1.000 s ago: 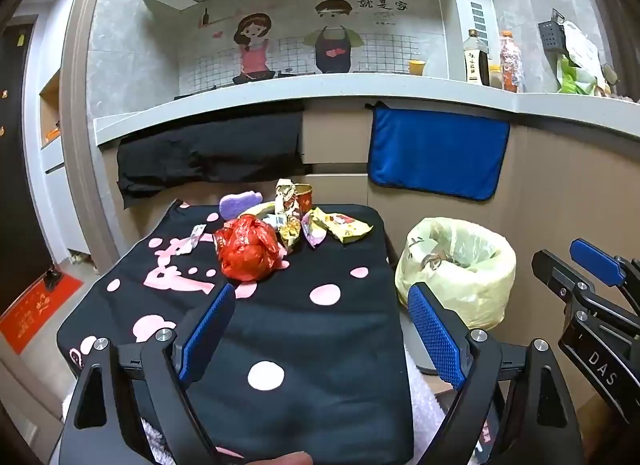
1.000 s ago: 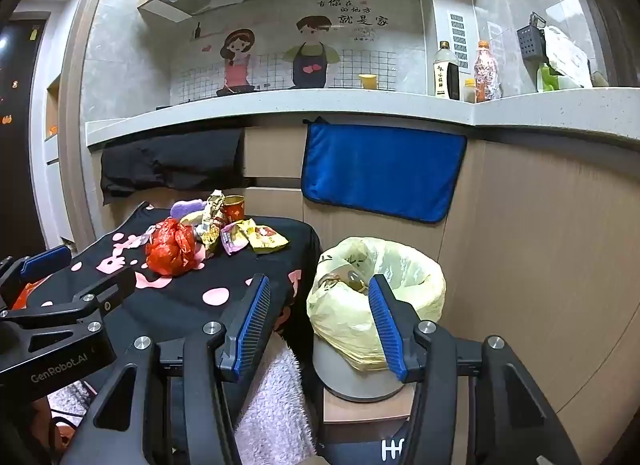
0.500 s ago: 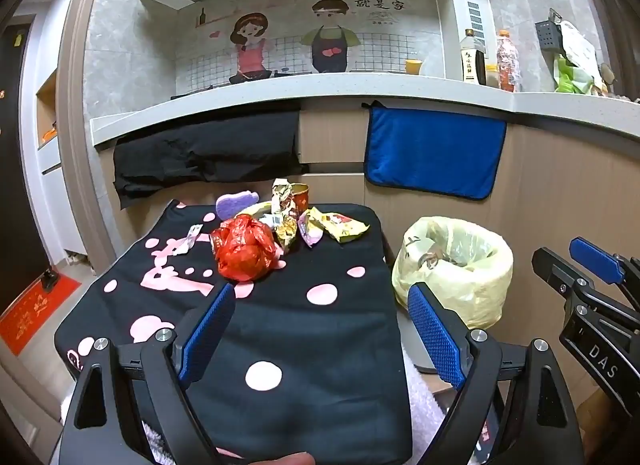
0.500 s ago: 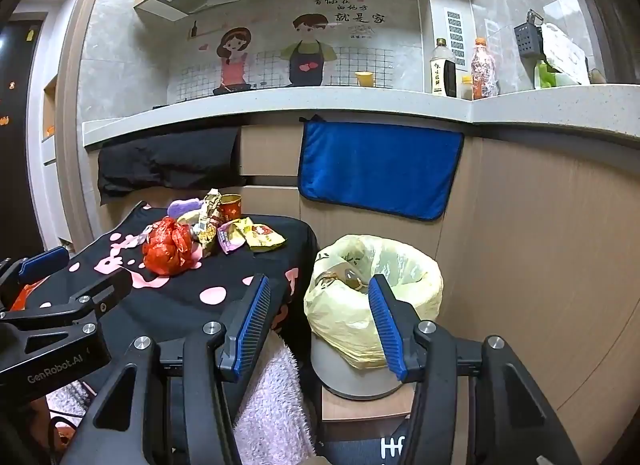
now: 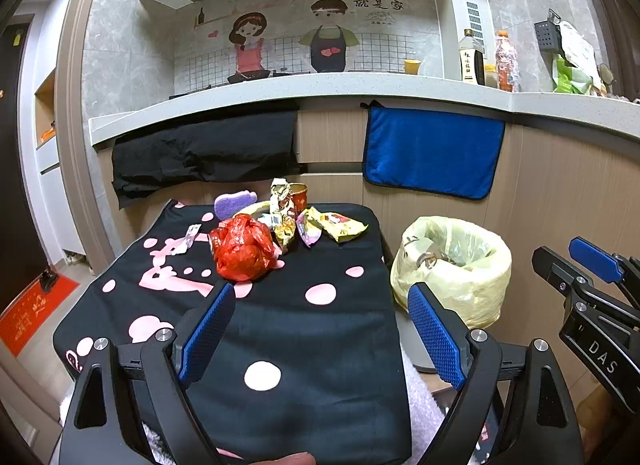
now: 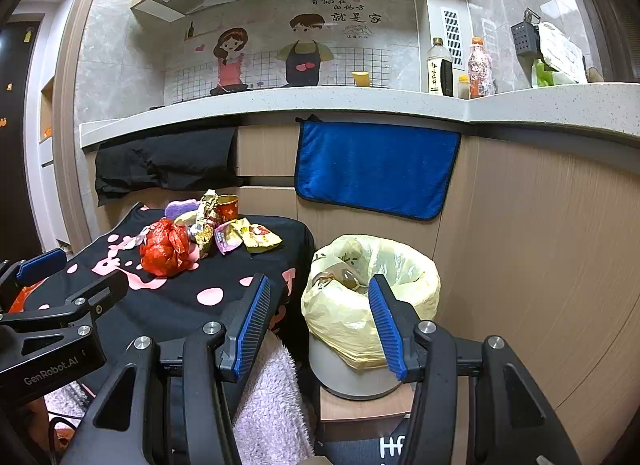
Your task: Collect trash
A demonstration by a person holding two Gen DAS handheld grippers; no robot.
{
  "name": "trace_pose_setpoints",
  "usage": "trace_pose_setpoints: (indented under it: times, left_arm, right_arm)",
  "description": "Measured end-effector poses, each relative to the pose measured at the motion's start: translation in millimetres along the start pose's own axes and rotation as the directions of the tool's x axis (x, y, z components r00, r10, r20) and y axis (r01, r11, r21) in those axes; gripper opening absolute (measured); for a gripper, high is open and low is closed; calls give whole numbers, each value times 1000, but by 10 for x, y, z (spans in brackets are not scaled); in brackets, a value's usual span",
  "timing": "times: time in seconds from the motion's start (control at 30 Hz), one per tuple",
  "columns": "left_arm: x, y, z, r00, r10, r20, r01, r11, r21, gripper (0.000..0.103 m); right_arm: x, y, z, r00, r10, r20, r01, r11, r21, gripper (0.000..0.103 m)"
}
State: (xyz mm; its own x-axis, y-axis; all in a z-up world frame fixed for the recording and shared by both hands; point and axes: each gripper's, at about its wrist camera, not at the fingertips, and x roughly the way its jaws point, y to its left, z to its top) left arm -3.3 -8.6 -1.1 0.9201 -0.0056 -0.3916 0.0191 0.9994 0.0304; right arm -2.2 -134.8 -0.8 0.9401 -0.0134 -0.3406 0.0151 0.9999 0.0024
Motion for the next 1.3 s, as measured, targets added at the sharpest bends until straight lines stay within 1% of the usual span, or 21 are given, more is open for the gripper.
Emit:
trace_pose_setpoints:
  times: [1.3]
  left_arm:
    - [-25,11,6,1000,-1,0,1,1000,-3,88]
  right_arm:
    - [10,-37,-36,1000,-2,-4,2,1000,2,49]
